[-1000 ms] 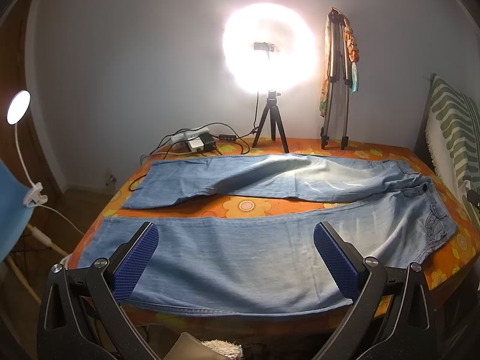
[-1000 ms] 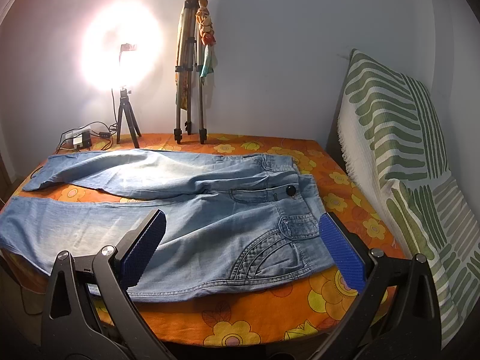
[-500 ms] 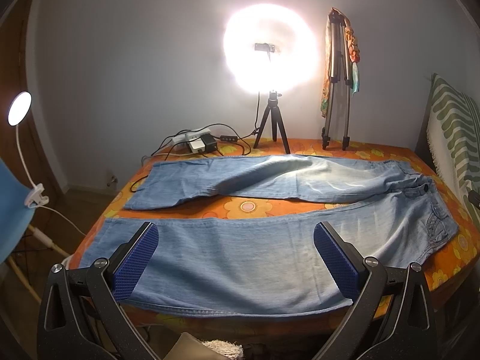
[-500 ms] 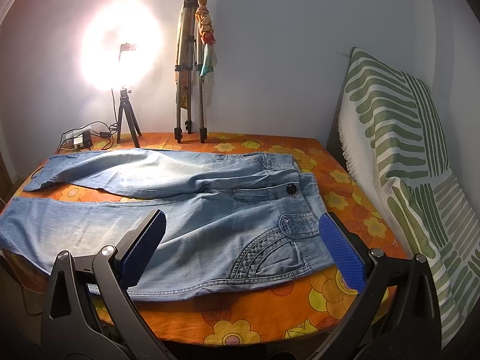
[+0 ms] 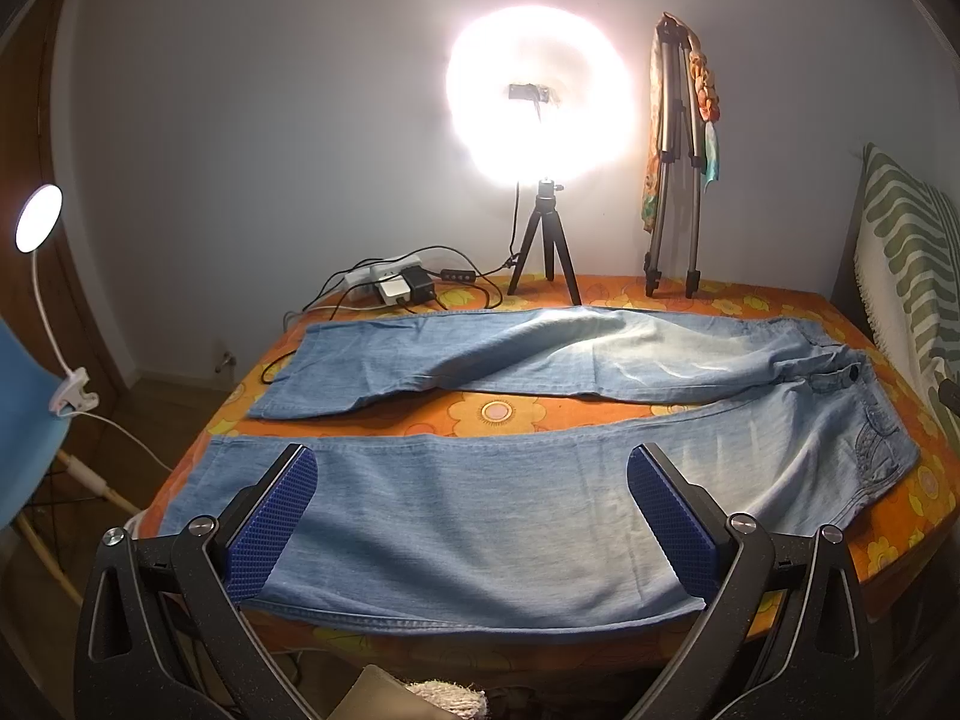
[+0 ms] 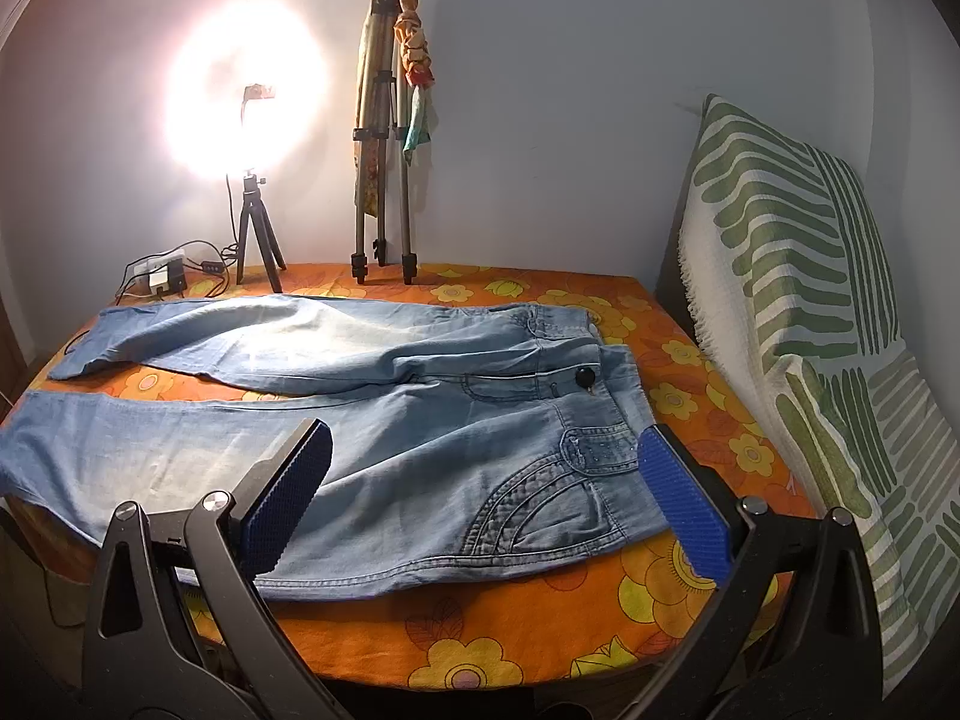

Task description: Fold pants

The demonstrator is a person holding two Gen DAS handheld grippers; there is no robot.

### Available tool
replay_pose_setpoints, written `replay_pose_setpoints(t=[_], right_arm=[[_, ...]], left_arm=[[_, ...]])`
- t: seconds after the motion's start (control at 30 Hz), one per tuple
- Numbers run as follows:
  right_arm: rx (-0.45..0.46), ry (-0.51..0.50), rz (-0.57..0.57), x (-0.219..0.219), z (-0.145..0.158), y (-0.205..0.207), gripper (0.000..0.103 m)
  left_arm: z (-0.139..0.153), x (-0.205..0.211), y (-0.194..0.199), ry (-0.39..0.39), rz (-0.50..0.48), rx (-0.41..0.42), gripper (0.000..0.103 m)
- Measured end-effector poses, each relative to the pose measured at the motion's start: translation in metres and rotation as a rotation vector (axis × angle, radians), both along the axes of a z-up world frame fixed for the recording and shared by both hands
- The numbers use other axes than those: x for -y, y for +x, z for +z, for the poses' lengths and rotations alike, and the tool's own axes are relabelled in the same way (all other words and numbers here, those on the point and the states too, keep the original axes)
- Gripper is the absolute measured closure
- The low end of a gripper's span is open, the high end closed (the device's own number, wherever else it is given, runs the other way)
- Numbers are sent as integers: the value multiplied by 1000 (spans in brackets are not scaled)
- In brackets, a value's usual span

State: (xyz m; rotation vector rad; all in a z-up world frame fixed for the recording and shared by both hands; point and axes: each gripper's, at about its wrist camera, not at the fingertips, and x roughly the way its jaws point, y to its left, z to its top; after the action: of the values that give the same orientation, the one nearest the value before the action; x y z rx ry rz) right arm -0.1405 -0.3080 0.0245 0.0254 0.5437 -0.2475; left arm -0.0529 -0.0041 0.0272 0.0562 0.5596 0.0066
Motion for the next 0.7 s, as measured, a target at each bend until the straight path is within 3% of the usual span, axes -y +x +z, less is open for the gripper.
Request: replay_pose_setpoints(t=[0.7], right_arm=[[-1, 0, 0, 1, 0, 2, 0]], left_arm=[[-3, -4, 2, -10, 8, -7, 0]])
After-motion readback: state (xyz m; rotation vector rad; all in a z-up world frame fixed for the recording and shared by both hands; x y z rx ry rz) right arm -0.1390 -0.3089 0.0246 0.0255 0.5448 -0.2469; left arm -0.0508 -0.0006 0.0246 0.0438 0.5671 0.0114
